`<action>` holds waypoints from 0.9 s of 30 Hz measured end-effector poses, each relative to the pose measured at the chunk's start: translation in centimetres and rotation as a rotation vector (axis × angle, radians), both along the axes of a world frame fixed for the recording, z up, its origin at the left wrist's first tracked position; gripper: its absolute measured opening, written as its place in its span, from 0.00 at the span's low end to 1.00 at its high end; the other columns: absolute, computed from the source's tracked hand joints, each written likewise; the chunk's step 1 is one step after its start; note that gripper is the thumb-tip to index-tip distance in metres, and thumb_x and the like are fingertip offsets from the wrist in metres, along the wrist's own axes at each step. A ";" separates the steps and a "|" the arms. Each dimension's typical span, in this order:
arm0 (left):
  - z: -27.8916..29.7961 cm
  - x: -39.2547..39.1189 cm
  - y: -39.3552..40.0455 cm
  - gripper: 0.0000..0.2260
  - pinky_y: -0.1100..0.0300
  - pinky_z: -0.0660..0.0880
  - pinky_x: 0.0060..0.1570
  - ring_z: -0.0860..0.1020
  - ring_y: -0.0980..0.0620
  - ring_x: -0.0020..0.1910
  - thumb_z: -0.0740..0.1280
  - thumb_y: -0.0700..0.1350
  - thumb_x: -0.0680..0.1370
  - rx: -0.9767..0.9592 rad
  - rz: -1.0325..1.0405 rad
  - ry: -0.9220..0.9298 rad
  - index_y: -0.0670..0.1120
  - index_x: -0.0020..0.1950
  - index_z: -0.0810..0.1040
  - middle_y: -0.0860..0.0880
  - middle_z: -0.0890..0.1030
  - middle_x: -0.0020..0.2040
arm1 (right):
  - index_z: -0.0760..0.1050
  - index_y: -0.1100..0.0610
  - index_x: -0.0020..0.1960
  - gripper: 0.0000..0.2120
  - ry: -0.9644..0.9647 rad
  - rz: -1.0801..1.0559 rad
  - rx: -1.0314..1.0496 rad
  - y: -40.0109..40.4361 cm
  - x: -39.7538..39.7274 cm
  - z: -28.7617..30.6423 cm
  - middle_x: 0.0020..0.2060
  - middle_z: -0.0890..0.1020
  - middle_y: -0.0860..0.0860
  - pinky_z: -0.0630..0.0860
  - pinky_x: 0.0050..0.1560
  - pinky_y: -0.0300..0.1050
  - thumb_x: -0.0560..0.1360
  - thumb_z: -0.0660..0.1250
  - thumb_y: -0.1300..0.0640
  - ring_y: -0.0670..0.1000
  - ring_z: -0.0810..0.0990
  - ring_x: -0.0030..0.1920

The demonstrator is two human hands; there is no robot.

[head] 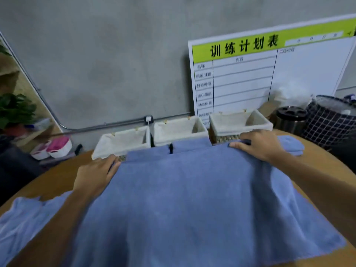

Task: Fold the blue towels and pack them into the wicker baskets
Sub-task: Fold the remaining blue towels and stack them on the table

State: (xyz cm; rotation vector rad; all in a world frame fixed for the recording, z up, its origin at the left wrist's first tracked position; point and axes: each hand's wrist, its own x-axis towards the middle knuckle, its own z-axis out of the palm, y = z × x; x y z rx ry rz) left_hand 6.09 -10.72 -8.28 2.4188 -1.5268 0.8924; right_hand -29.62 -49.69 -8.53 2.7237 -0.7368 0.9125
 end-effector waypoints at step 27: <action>-5.7 -6.3 8.8 0.28 0.59 0.66 0.27 0.78 0.50 0.36 0.50 0.70 0.80 -0.025 -0.164 -0.007 0.52 0.44 0.80 0.52 0.78 0.35 | 0.74 0.50 0.34 0.29 -0.104 0.195 -0.073 8.0 -9.1 -6.6 0.28 0.75 0.45 0.54 0.26 0.39 0.80 0.49 0.32 0.50 0.75 0.31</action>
